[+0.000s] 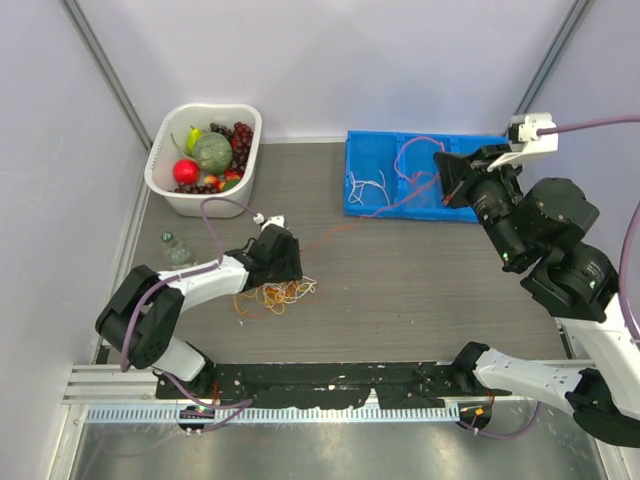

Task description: Untangle the cables

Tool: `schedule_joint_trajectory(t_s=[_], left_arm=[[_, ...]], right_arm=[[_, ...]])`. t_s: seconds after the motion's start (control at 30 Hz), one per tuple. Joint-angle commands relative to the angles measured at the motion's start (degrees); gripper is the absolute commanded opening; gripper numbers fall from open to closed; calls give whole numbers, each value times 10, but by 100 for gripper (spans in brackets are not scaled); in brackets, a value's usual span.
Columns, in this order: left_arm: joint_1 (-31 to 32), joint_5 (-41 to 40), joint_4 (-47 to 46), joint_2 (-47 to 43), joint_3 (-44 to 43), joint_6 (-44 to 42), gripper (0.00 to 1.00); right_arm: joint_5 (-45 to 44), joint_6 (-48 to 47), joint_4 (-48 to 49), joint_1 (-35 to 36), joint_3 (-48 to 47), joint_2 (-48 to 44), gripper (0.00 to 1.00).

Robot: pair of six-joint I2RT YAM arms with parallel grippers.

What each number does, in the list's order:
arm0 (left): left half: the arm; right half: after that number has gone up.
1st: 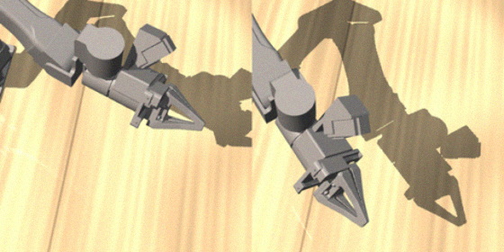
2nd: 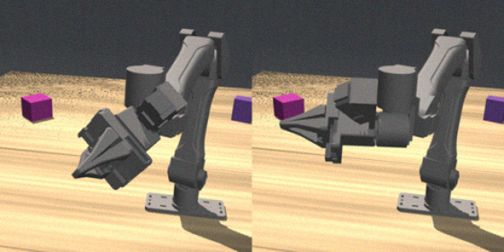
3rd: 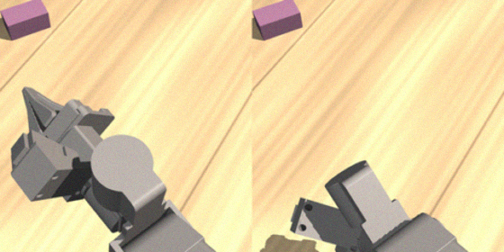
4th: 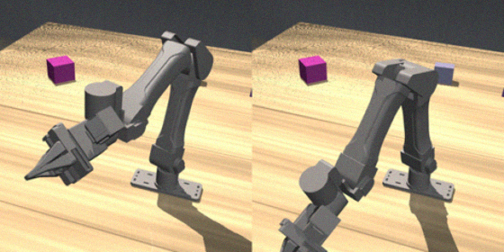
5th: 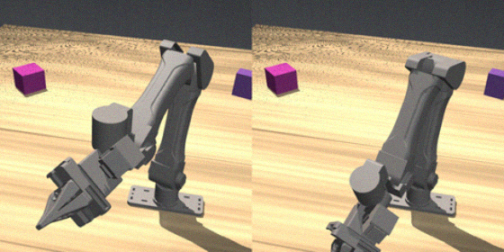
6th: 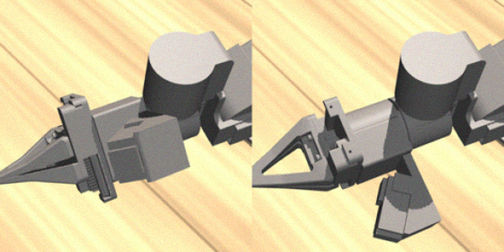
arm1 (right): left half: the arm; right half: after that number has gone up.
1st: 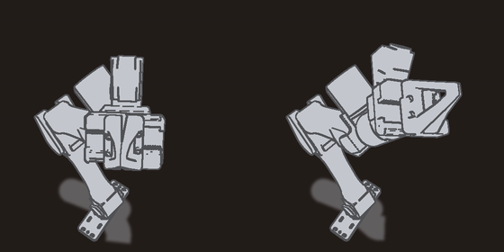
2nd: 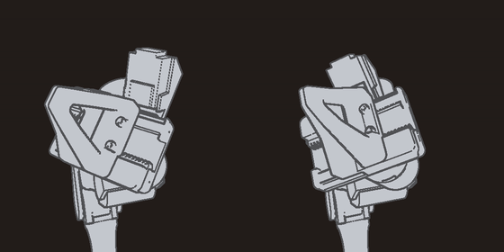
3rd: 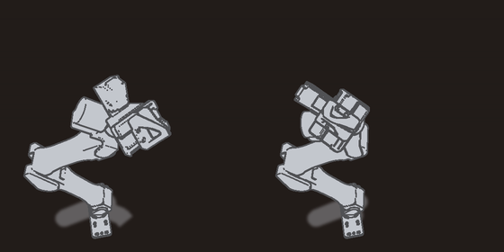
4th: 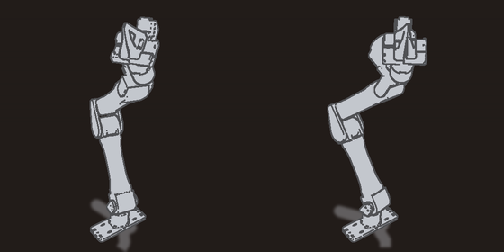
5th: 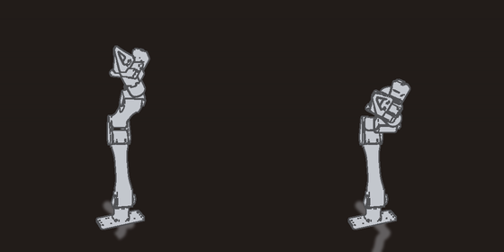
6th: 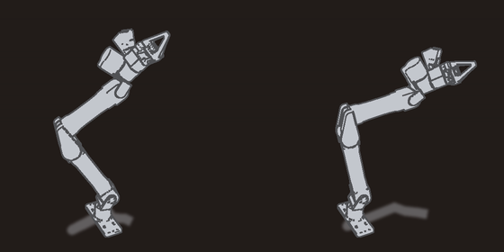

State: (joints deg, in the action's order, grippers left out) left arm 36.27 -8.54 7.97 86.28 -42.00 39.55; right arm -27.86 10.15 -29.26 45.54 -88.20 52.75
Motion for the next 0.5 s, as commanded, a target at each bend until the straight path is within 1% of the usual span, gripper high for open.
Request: schedule_joint_trajectory(t_s=[0.0,0.1,0.17,0.3,0.4,0.47], left_arm=[[-5,-23,22,-18,-4,-32,63],[-6,-25,23,-8,-6,-40,64],[-6,-21,21,-9,-5,-44,64],[-5,-24,12,-26,7,-46,66],[-5,-25,14,-31,5,-52,66],[-6,-29,18,-32,2,-55,66]], right_arm=[[-33,-27,-4,1,-81,1,1],[-51,-48,-10,0,-128,-8,1],[-81,-73,-12,0,-139,-16,1],[-132,-97,-14,1,-140,-40,1],[-140,-99,0,1,-121,-61,1],[-130,-94,4,1,-104,-61,1]])
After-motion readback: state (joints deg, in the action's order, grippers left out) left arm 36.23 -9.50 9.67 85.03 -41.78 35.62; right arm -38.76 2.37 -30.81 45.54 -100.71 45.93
